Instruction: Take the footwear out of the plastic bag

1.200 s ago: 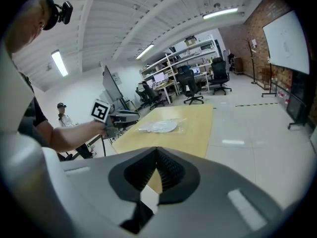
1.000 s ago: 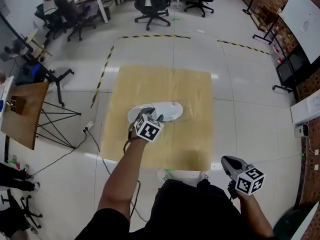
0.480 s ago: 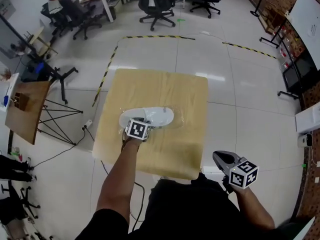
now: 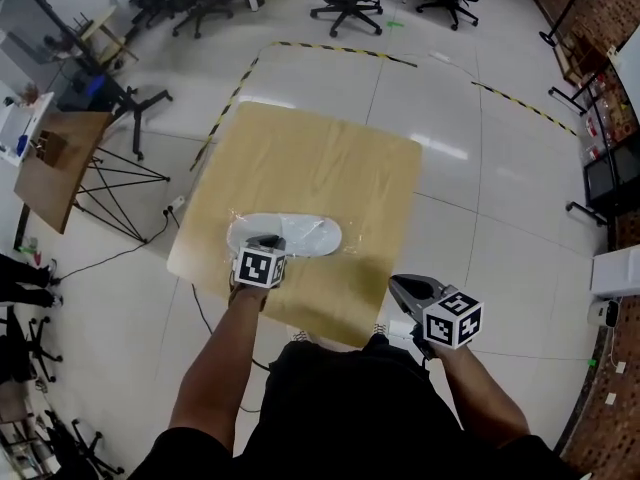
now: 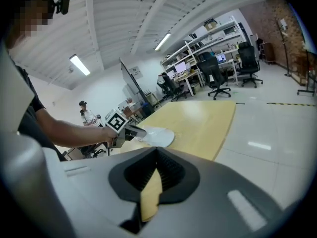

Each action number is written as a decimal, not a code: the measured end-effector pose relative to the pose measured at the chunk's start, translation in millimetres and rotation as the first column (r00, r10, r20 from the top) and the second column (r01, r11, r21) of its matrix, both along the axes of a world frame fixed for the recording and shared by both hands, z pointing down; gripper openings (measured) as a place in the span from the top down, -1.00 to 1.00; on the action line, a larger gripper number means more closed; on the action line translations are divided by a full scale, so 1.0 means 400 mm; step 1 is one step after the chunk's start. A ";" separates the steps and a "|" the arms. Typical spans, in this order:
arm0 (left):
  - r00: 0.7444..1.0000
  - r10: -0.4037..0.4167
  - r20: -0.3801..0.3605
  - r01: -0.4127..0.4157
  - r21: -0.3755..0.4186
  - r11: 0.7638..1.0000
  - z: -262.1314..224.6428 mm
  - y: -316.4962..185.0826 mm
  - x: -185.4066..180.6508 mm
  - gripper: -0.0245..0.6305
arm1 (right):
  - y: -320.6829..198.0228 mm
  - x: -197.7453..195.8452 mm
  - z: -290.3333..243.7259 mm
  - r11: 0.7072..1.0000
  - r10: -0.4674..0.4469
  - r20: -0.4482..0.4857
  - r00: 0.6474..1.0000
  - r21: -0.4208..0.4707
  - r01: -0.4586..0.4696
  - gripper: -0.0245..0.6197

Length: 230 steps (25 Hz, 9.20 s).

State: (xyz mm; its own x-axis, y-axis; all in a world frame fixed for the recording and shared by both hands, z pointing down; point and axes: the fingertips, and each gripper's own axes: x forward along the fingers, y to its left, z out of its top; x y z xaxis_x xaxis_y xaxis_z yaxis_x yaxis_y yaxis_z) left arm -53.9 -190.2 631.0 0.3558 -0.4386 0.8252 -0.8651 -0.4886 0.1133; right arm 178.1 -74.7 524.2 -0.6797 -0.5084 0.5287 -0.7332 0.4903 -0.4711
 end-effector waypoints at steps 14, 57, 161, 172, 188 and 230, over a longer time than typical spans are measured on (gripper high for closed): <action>0.995 0.057 -0.082 -0.054 0.039 0.998 -0.041 0.204 0.052 0.69 | -0.150 -0.048 0.259 0.979 -0.162 -0.442 0.882 0.043 0.201 0.77; 0.853 0.522 0.014 -0.522 0.053 0.851 0.058 0.194 0.116 0.70 | 0.071 -0.164 0.270 0.607 -0.534 -0.733 0.422 0.015 0.795 0.35; 0.832 0.541 0.127 -0.555 0.185 0.811 0.012 0.176 0.096 0.86 | -0.102 -0.129 0.323 0.910 -0.080 -0.016 0.997 -0.409 0.066 0.54; 0.830 0.532 0.164 -0.556 0.173 0.813 0.025 0.178 0.077 0.87 | -0.140 -0.060 0.270 0.931 0.016 0.024 1.000 -0.366 -0.006 0.78; 0.781 0.576 0.241 -0.614 0.131 0.778 0.048 0.170 0.064 0.88 | -0.140 0.121 0.244 0.940 0.086 -0.027 0.996 -0.328 -0.090 0.80; 0.779 0.358 0.514 -0.416 -0.003 0.909 0.076 0.141 -0.438 0.90 | -0.099 -0.023 0.274 0.936 -0.134 -0.055 0.989 -0.336 0.108 0.81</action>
State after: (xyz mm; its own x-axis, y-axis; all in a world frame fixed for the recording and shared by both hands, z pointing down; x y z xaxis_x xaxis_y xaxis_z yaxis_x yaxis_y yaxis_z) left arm -228.9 -134.0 661.5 0.0729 -0.4465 0.8918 -0.5240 -0.7780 -0.3467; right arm 169.0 -114.2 633.7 -0.6762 -0.2118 0.7056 -0.7181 0.4036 -0.5670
